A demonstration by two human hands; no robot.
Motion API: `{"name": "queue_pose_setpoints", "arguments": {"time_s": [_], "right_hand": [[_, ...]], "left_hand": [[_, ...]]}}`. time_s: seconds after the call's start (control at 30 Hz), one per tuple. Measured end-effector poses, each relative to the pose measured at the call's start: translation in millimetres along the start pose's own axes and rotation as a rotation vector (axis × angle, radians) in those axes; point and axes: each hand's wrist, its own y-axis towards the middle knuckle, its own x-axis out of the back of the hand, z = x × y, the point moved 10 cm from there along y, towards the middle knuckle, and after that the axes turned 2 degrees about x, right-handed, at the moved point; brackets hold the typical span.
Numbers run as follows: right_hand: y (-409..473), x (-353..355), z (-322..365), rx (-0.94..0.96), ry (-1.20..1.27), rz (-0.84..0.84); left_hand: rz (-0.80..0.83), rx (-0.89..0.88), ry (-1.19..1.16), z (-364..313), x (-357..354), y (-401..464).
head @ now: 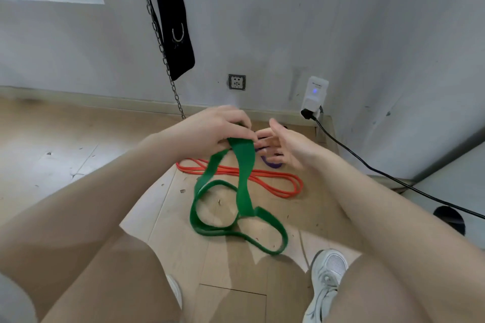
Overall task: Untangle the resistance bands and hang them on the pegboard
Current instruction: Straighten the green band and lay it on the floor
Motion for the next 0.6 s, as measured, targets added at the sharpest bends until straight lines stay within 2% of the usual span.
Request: {"name": "queue_pose_setpoints", "arguments": {"time_s": [0.07,0.13,0.2,0.3,0.4,0.5,0.6], "right_hand": [[-8.6,-27.6,24.3,0.141,0.113,0.108],[-17.1,-42.5,41.0,0.258,0.067,0.132],[-23.9,-45.3,49.5,0.314,0.003,0.082],[-34.7,-44.8,59.5,0.376,-0.019,0.024],[-48.6,-35.8,79.4,0.454,-0.029,-0.085],[-60.8,-25.0,96.4,0.508,-0.067,-0.158],[-69.8,-19.8,108.5,0.503,0.029,-0.156]], "left_hand": [[-0.002,0.059,-0.056,3.4,4.3,-5.1],[-0.013,0.297,-0.208,21.1,5.5,-17.3],[-0.076,0.507,-0.403,32.5,7.8,-32.7],[-0.264,0.64,-0.71,35.2,14.8,-47.4],[-0.381,0.795,-0.859,40.9,4.0,-62.1],[-0.399,0.858,-0.956,36.7,-12.0,-66.3],[-0.412,0.813,-1.031,21.5,-13.2,-55.6]]}}
